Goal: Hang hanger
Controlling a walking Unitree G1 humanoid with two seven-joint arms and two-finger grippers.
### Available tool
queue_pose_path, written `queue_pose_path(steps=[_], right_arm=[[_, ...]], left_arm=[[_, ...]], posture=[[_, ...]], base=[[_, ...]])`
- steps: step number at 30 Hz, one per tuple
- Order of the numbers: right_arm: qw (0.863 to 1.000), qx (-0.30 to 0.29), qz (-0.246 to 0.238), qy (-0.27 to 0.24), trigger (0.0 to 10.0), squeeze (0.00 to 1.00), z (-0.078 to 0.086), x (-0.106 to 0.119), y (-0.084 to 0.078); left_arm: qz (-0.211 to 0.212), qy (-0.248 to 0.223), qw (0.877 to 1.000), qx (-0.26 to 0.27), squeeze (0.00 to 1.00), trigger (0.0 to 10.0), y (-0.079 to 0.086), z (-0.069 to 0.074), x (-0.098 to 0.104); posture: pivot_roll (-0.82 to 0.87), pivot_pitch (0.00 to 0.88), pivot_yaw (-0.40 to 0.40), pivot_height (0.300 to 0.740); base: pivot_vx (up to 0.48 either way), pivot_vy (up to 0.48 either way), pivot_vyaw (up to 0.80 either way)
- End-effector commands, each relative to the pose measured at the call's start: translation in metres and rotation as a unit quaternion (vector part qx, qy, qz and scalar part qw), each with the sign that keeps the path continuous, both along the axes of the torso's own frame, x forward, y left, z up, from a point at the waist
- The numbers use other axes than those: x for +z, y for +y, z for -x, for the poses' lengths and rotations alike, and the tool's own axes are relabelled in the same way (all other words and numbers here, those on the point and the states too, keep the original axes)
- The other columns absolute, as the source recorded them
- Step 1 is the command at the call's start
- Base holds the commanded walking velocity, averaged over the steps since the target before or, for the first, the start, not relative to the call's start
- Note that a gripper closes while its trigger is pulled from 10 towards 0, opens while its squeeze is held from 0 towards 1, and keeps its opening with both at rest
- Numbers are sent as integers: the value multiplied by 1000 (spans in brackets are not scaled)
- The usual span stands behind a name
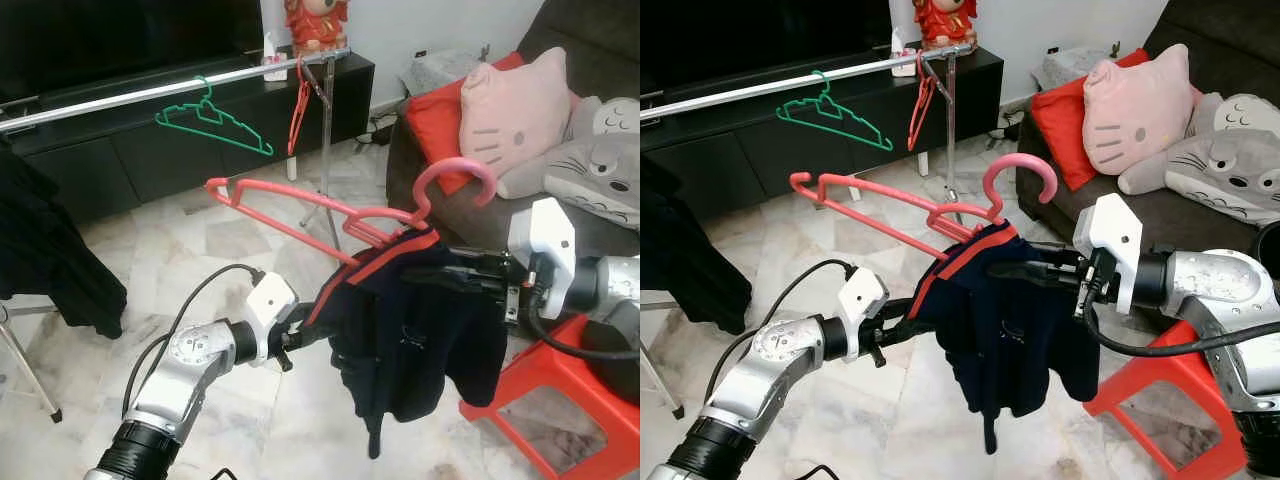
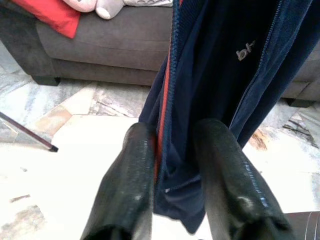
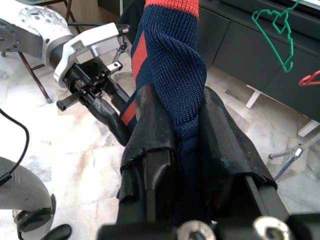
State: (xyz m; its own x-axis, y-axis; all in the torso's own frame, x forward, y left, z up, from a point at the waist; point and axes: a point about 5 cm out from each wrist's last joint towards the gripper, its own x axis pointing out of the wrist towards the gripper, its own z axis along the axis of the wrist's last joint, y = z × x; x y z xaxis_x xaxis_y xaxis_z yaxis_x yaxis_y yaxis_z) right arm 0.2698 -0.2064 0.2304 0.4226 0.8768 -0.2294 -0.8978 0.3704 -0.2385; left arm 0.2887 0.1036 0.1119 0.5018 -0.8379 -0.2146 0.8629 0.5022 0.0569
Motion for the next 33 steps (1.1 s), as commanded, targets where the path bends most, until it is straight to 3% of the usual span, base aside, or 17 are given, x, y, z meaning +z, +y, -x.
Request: queue_pose_path(steps=[1,22,28,33], right_arm=[[1000,2,-12,-29,10000,0,1,14,-1],[1000,-16,-3,-20,10000,0,-3,5,-3],[1000,-11,24,-4,10000,0,2,-4,-6],[995,-30,94,28,10000,0,9,-27,-24]], left_arm=[[-4,-7,1000,-12,0,0,-3,-1,2],[-2,5,1000,-16,0,0,-1,1,1],[-27,0,999,32,0,0,7,-7,-3],[-61,-23,993,103,0,0,20,-18,-6]], posture=[[-204,30,-3,740],[-197,36,1,740],[-192,39,2,740],[-193,42,4,740]], base=[[0,0,0],[0,0,0],[0,0,0],[0,0,0]])
